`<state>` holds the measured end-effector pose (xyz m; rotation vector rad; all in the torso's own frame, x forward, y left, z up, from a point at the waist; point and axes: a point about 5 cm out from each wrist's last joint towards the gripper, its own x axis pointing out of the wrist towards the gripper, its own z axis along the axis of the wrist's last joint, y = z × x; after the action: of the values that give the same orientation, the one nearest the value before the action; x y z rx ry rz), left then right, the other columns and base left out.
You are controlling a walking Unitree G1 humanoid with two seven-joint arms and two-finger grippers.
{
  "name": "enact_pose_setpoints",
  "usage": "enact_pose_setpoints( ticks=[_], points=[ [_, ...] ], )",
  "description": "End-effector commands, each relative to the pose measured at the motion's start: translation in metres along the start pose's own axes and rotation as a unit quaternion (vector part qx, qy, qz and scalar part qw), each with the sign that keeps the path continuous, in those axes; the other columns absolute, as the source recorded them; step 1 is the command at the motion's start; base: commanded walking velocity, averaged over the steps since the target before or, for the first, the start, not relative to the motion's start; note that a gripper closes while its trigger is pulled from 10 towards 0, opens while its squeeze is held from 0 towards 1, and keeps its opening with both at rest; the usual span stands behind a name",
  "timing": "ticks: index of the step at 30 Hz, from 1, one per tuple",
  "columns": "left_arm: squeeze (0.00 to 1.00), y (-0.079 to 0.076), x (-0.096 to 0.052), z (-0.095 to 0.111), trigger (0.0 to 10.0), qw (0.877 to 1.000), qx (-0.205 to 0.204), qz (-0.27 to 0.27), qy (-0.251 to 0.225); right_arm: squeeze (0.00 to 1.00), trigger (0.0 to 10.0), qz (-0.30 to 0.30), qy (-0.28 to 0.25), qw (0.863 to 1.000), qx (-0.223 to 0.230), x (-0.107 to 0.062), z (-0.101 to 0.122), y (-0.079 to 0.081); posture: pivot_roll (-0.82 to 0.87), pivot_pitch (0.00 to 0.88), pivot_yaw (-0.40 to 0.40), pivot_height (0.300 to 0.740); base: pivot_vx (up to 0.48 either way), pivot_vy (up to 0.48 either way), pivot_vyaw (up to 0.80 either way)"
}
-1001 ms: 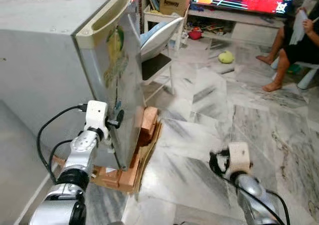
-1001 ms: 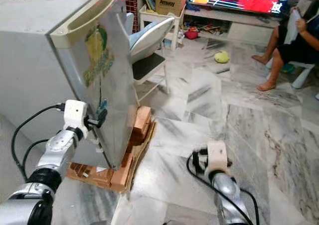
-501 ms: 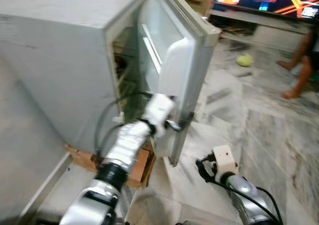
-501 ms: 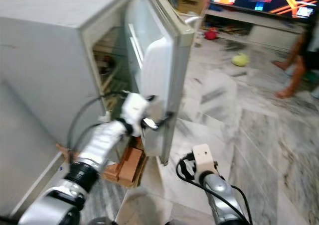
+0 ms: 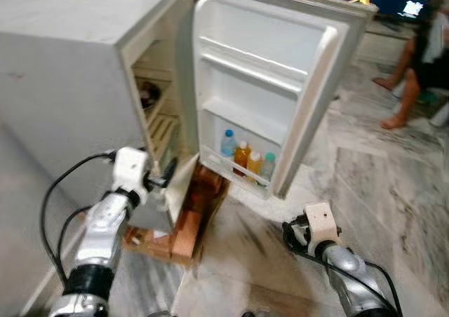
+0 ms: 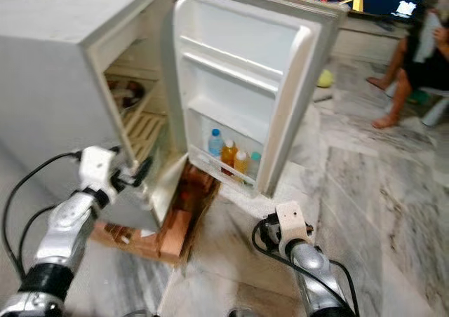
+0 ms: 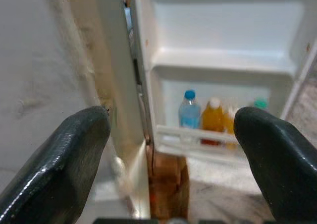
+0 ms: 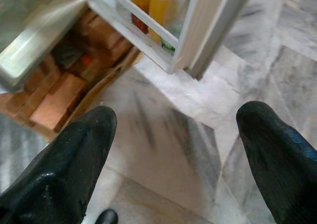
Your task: Restocking fridge
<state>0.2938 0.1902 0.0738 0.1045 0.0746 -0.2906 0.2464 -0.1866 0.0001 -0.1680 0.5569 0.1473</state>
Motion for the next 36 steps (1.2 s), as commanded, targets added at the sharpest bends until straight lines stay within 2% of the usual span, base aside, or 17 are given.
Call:
enact_pose_setpoints(
  ticks=[1,4,8,11,18,30,33,36],
  points=[
    [0.00,-0.007,-0.003,0.004,10.0,1.000,-0.001,-0.005,-0.009,0.00,10.0,-0.018,-0.019,1.000,0.003,-0.001,0.009,-0.008,0.05,0.000,-0.028,0.740,0.000,-0.435,-0.53],
    [0.00,-0.005,-0.017,-0.002,10.0,1.000,-0.001,0.008,0.003,0.00,10.0,-0.031,-0.072,0.997,0.016,0.000,0.027,-0.007,0.05,0.000,-0.033,0.740,0.081,-0.421,-0.64],
    [0.00,-0.001,-0.021,-0.005,10.0,1.000,0.003,0.018,0.013,0.00,10.0,-0.040,-0.119,0.992,0.015,-0.001,0.043,-0.005,0.04,0.000,-0.039,0.740,0.279,-0.386,-0.80],
    [0.00,0.005,-0.017,-0.004,10.0,0.999,0.012,0.027,0.018,0.00,10.0,-0.034,-0.169,0.985,0.013,-0.001,0.066,0.002,0.03,0.000,-0.037,0.740,0.326,-0.349,-0.80],
    [0.00,0.003,-0.010,0.003,10.0,0.999,0.013,0.034,0.010,0.00,10.0,-0.043,-0.205,0.978,0.021,-0.002,0.081,0.003,0.02,0.000,-0.035,0.740,0.398,-0.170,-0.80],
    [0.00,0.001,-0.013,0.002,10.0,0.998,0.006,0.055,0.006,0.00,10.0,-0.051,-0.267,0.962,0.037,-0.009,0.106,0.002,0.01,0.000,-0.036,0.740,0.453,0.000,-0.80],
    [0.00,0.011,-0.011,0.007,10.0,0.997,0.028,0.065,0.000,0.00,10.0,-0.052,-0.274,0.959,0.043,-0.010,0.109,0.003,0.01,0.000,-0.039,0.740,0.465,0.000,-0.80],
    [0.00,0.019,-0.008,0.010,10.0,0.997,0.026,0.077,-0.002,0.00,10.0,-0.051,-0.275,0.959,0.042,-0.010,0.109,0.005,0.01,0.000,-0.035,0.740,0.472,0.000,-0.80]
  ],
)
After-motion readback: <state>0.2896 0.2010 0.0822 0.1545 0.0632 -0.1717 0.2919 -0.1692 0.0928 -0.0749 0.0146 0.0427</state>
